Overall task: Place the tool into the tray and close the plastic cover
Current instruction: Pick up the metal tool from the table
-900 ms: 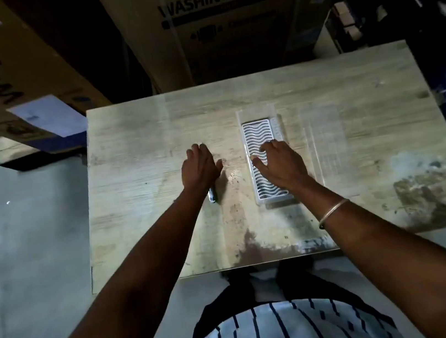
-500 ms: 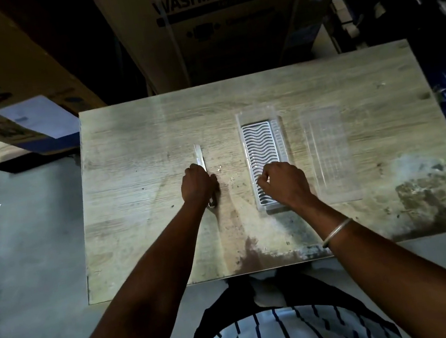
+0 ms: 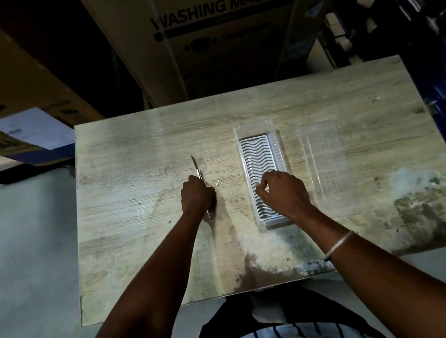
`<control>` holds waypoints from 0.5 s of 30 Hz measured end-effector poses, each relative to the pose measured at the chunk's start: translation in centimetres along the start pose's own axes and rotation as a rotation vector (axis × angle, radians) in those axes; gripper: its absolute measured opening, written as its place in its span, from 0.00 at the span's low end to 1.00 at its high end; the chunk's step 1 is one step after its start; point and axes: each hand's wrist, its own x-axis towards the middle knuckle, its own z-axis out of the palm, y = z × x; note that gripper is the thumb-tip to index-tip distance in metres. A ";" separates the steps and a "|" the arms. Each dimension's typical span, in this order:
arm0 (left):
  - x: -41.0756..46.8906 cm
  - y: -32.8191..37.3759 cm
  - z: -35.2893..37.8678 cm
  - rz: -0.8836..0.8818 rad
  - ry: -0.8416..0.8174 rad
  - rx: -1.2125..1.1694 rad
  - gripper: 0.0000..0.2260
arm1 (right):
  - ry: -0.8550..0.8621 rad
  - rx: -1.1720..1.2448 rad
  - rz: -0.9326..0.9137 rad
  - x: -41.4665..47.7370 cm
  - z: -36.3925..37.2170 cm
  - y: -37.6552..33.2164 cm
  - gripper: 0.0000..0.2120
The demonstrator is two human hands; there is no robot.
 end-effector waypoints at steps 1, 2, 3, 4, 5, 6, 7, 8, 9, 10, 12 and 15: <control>0.2 0.1 -0.1 0.013 -0.010 0.026 0.18 | 0.002 0.000 -0.002 0.0 0.1 0.1 0.12; 0.3 0.2 -0.2 0.023 -0.023 0.036 0.17 | 0.002 0.001 -0.003 0.1 0.2 0.2 0.11; 0.5 0.3 -0.4 0.036 -0.040 0.029 0.17 | 0.002 0.003 -0.001 0.1 0.3 0.2 0.11; 0.7 0.4 -0.6 0.057 -0.055 0.013 0.17 | 0.001 0.005 0.002 0.2 0.4 0.3 0.11; 0.8 0.5 -0.8 0.085 -0.069 -0.014 0.17 | 0.003 0.007 0.007 0.3 0.5 0.2 0.11; 0.8 0.6 -1.0 0.111 -0.087 -0.061 0.16 | 0.006 0.007 0.013 0.3 0.6 0.2 0.11; 0.7 0.7 -1.1 0.130 -0.111 -0.142 0.15 | 0.008 0.006 0.019 0.4 0.6 0.1 0.11; 0.5 0.8 -1.2 0.134 -0.151 -0.273 0.13 | 0.009 0.006 0.021 0.4 0.6 -0.1 0.11; 0.2 0.9 -1.2 0.124 -0.209 -0.436 0.12 | 0.008 0.007 0.016 0.4 0.6 -0.2 0.11; -0.3 1.0 -1.3 0.119 -0.282 -0.591 0.11 | 0.007 0.009 0.010 0.4 0.6 -0.3 0.11; -0.7 1.0 -1.6 0.141 -0.399 -0.783 0.11 | 0.010 0.008 0.010 0.6 0.4 -0.5 0.12; -1.0 1.3 -2.0 0.198 -0.406 -0.870 0.13 | 0.031 0.017 0.011 0.6 0.2 -0.6 0.14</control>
